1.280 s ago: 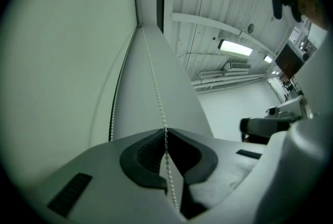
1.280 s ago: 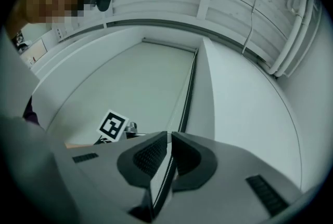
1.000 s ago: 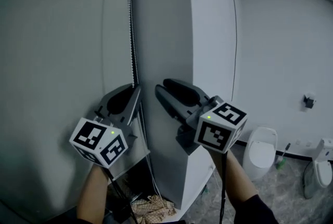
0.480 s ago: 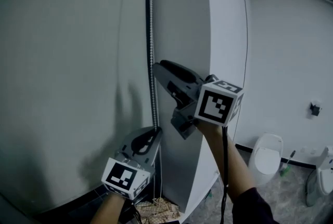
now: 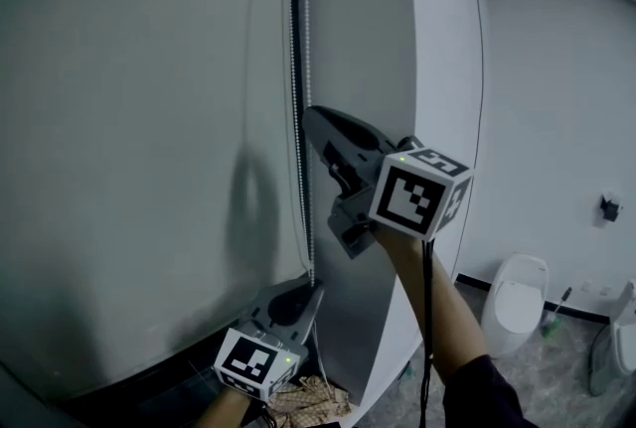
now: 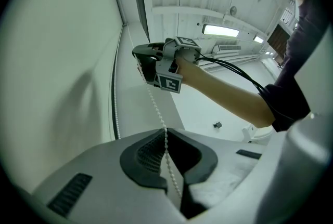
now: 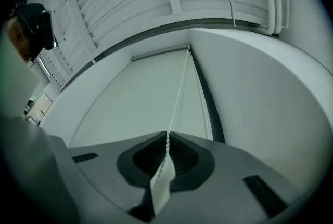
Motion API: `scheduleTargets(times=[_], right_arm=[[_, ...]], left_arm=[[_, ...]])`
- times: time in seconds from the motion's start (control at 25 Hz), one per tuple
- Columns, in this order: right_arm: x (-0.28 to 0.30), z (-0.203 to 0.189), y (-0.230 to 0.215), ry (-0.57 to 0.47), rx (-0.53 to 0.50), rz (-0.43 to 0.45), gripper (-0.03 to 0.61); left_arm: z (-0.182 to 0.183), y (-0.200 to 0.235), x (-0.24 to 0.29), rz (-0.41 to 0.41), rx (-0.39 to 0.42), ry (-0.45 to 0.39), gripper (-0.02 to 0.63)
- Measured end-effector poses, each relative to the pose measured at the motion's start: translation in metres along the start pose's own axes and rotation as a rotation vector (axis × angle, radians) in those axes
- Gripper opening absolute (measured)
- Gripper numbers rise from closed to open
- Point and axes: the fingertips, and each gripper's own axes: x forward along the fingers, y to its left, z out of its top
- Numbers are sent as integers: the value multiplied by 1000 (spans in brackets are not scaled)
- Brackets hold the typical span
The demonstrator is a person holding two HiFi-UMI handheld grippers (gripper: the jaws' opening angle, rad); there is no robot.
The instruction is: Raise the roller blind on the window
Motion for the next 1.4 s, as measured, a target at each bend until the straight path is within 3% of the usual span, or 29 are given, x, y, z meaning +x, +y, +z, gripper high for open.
scheduleTargets(times=[0.16,0.32,0.52,0.68,0.88,1.0,1.12,1.4], right_arm=[[-2,2,-1,4,-76,-39,17],[-14,1,-4,6,-197,-98,17],[-34,-37,7,86,-381,-135,17],[-55,-66,12,124,-464,-157,17],[-78,-95,18,202,-463,-154,17],[-99,-133,22,241,-456,-150,17],[-118,-173,27,292,-479,-131,17],[-145,-207,37,374,-380,-115,17]], left_arm=[[4,6,-6,15,7,6,18],[17,27,-19,41,-84,-53,21],[48,54,-20,67,-112,-126,21],[81,66,-6,25,-170,-174,21],[128,68,26,-80,-250,-195,49],[120,61,36,-113,-254,-187,83],[114,61,46,-118,-259,-189,83],[168,77,72,-73,-235,-161,83]])
